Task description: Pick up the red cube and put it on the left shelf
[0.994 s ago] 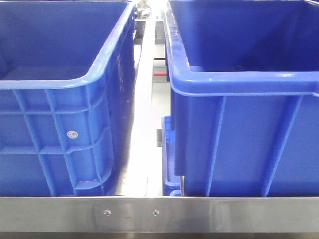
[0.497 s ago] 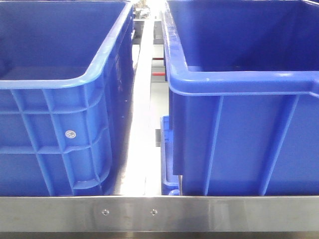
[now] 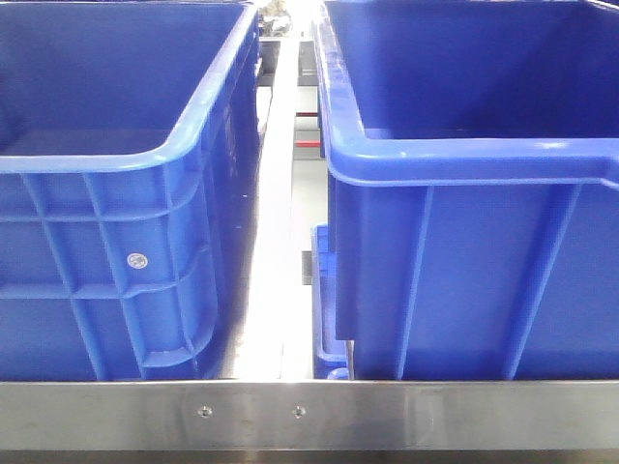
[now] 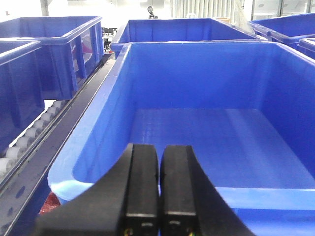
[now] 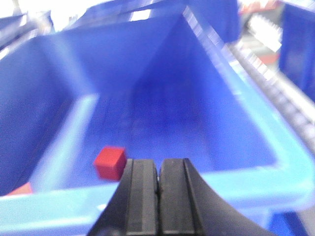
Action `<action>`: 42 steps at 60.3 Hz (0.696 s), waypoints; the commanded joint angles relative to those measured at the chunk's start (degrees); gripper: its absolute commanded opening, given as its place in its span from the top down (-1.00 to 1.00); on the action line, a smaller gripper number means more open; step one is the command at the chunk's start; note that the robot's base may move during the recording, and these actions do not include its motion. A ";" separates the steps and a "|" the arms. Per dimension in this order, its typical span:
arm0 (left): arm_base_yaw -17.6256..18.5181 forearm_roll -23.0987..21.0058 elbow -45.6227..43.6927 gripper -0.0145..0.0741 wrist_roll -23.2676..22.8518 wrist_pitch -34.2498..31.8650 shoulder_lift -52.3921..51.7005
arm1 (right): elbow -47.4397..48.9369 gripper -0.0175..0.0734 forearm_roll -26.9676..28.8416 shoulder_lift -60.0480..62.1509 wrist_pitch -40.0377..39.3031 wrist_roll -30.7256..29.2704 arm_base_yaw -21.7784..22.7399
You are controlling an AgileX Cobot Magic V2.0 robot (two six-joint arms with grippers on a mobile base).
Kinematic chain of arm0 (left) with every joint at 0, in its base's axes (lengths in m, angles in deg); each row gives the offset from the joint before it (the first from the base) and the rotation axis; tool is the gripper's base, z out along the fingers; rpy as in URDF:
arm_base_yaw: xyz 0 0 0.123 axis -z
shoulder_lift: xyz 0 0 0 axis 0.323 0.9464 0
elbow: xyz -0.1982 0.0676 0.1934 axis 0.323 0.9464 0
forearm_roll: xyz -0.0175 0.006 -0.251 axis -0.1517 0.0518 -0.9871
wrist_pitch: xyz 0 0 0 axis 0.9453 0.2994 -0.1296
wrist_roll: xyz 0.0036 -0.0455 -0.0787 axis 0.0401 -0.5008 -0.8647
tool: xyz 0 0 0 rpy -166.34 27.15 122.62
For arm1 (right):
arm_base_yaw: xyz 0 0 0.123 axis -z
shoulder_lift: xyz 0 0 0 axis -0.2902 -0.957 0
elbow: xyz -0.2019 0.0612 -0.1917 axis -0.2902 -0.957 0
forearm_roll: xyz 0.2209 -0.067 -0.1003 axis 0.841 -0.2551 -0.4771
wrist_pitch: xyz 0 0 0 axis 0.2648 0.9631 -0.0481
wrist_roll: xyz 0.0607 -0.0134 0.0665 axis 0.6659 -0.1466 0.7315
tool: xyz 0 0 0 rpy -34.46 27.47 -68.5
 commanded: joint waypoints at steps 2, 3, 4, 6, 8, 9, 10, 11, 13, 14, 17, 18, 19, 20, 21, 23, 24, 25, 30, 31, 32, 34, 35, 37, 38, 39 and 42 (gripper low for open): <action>0.21 0.00 1.41 0.44 0.01 -4.74 -0.86 | 0.40 0.51 -0.34 2.12 -1.74 -0.27 0.78; 0.21 0.00 1.41 0.44 0.01 -4.74 -0.86 | 0.40 0.51 -0.55 2.46 -1.54 -0.27 0.86; 0.21 0.00 1.41 0.44 0.01 -4.74 -0.86 | 0.40 0.51 -0.74 2.93 -1.33 -0.27 0.94; 0.21 0.00 1.41 0.44 0.01 -4.74 -0.86 | 0.40 0.51 -1.02 3.60 -1.02 -0.27 1.01; 0.21 0.00 1.41 0.44 0.01 -4.74 -0.86 | 0.40 0.51 -1.15 4.26 -0.77 -0.27 1.07; 0.21 0.00 1.41 0.44 0.01 -4.74 -0.86 | 0.40 0.51 -1.14 4.55 -0.64 -0.27 1.14; 0.21 0.00 1.41 0.44 0.01 -4.74 -0.86 | 0.40 0.51 -1.14 4.96 -0.42 -0.27 1.22; 0.21 0.00 1.41 0.44 0.01 -4.74 -0.86 | 0.40 0.51 -1.14 5.24 -0.31 -0.27 1.30; 0.21 0.00 1.41 0.44 0.01 -4.74 -0.86 | 0.40 0.51 -1.14 5.80 0.01 -0.27 1.43; 0.21 0.00 1.41 0.44 0.01 -4.74 -0.86 | 0.40 0.51 -1.14 6.27 0.28 -0.27 1.42; 0.21 0.00 1.41 0.44 0.01 -4.74 -0.86 | 0.40 0.51 -1.19 7.51 0.98 -0.27 1.48; 0.21 0.00 1.41 0.44 0.01 -4.74 -0.86 | 0.40 0.51 -1.25 7.88 1.38 -0.27 1.48; 0.21 0.00 1.41 0.44 0.01 -4.74 -0.86 | 0.40 0.51 -1.25 8.42 1.66 -0.27 1.48; 0.21 0.00 1.41 0.44 0.01 -4.74 -0.86 | 0.40 0.51 -1.25 8.79 2.06 -0.27 1.48; 0.21 0.00 1.41 0.44 0.01 -4.74 -0.86 | 0.40 0.51 -1.25 9.02 2.26 -0.27 1.53; 0.21 0.00 1.41 0.44 0.01 -4.74 -0.86 | 0.40 0.51 -1.25 8.96 2.33 -0.27 1.52; 0.21 0.00 1.41 0.44 0.01 -4.74 -0.86 | 0.40 0.51 -1.25 8.91 2.33 -0.27 1.52; 0.21 0.00 1.41 0.44 0.01 -4.74 -0.86 | 0.40 0.51 -1.25 8.91 2.50 -0.27 1.52; 0.21 0.00 1.41 0.44 0.01 -4.74 -0.86 | 0.40 0.51 -1.25 8.91 2.63 -0.27 1.52; 0.21 0.00 1.41 0.44 0.01 -4.74 -0.86 | 0.40 0.51 -1.25 8.91 2.63 -0.27 1.52; 0.21 0.00 1.41 0.44 0.01 -4.74 -0.86 | 0.40 0.51 -1.25 8.91 2.63 -0.27 1.52; 0.21 0.00 1.41 0.44 0.01 -4.74 -0.86 | 0.40 0.51 -1.25 8.91 2.63 -0.27 1.52; 0.21 0.00 1.41 0.44 0.01 -4.74 -0.86 | 0.40 0.51 -1.25 8.86 2.62 -0.27 1.52; 0.21 0.00 1.41 0.44 0.01 -4.74 -0.86 | 0.40 0.51 -1.25 8.90 2.56 -0.27 1.52; 0.21 0.00 1.41 0.44 0.01 -4.74 -0.86 | 0.40 0.51 -1.25 8.90 2.56 -0.27 1.52; 0.21 0.00 1.41 0.44 0.01 -4.74 -0.86 | 0.40 0.51 -1.25 8.90 2.50 -0.27 1.52; 0.21 0.00 1.41 0.44 0.01 -4.74 -0.86 | 0.40 0.51 -1.25 8.90 2.50 -0.27 1.52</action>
